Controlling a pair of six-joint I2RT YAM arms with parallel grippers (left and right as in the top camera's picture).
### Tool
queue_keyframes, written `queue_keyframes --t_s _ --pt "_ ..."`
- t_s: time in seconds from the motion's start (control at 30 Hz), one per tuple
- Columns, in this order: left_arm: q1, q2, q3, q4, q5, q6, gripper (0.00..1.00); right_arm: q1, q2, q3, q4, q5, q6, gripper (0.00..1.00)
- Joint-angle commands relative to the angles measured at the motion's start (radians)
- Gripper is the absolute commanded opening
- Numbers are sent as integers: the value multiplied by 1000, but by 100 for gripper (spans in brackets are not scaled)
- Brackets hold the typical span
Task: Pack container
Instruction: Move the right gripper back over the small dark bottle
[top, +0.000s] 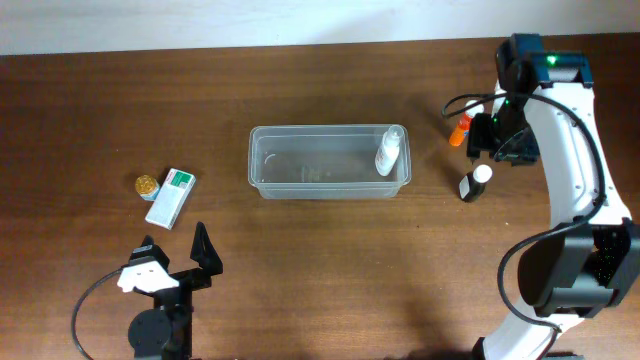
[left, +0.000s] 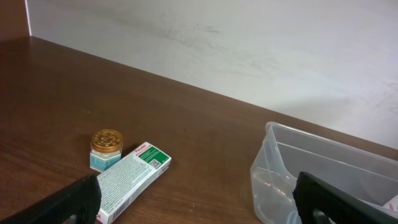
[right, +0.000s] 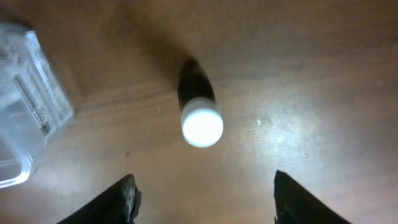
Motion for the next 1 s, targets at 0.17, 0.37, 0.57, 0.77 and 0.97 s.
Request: queue_keyframes --t_s 0.17,0.37,0.57,0.77,0.97 --pt "6 -9 -7 3 11 8 99 -60 -36 -198 184 -73 -64 71" --pt "6 -9 -7 3 11 8 99 -82 -36 -337 337 -98 -98 72" --pt "6 -9 -7 3 11 8 99 -80 -36 -422 445 -110 -120 71" --pt "6 -9 -7 3 11 8 99 -80 -36 -433 477 -109 -123 55" --pt "6 -9 -7 3 11 8 99 -80 -36 -433 488 -109 -123 28"
